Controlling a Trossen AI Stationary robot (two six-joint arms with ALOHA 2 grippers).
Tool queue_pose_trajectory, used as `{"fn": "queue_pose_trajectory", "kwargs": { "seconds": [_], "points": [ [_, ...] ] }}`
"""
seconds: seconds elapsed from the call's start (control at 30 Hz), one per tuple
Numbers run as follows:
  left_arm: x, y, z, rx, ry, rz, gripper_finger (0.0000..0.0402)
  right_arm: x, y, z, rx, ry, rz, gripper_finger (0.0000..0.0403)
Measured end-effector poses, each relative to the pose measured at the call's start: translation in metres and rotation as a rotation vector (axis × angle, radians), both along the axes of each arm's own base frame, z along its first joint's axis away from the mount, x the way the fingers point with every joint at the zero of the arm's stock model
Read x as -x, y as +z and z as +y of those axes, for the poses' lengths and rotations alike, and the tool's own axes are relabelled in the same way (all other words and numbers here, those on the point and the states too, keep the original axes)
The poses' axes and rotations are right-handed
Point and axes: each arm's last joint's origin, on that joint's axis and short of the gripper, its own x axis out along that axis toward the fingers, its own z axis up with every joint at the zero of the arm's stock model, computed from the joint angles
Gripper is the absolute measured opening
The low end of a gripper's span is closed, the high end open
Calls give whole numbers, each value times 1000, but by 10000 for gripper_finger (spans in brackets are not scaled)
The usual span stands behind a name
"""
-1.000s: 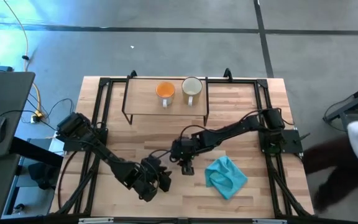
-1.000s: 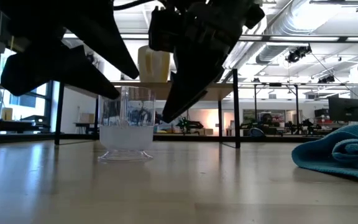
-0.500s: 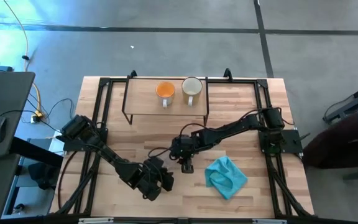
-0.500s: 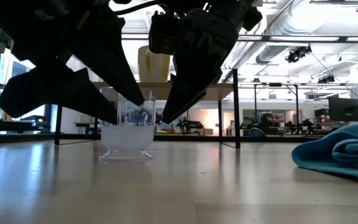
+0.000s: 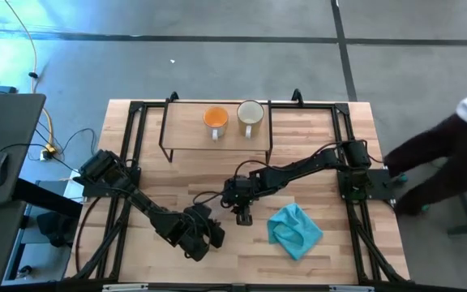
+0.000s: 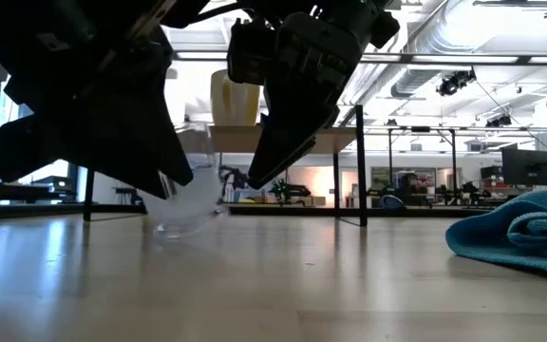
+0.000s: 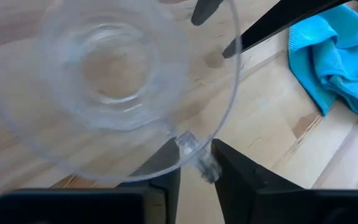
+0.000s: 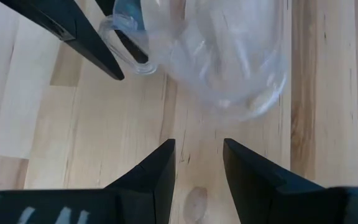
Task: Stack small to large cups/mugs on shelf
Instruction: Put the transparent mug on the shelf
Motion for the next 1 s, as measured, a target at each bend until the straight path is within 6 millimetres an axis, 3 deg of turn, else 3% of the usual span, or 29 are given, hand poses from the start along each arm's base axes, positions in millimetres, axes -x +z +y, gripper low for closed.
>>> {"fn": "queue_pose_trajectory", "kwargs": {
  "seconds": [0.23,1.0],
  "points": [
    [0,6,0,-17,-29,-5,50,0,0,-1,0,2,-1,126],
    [8,14,6,-78,-25,46,48,-2,2,-4,-52,64,-23,126]
  ]
}}
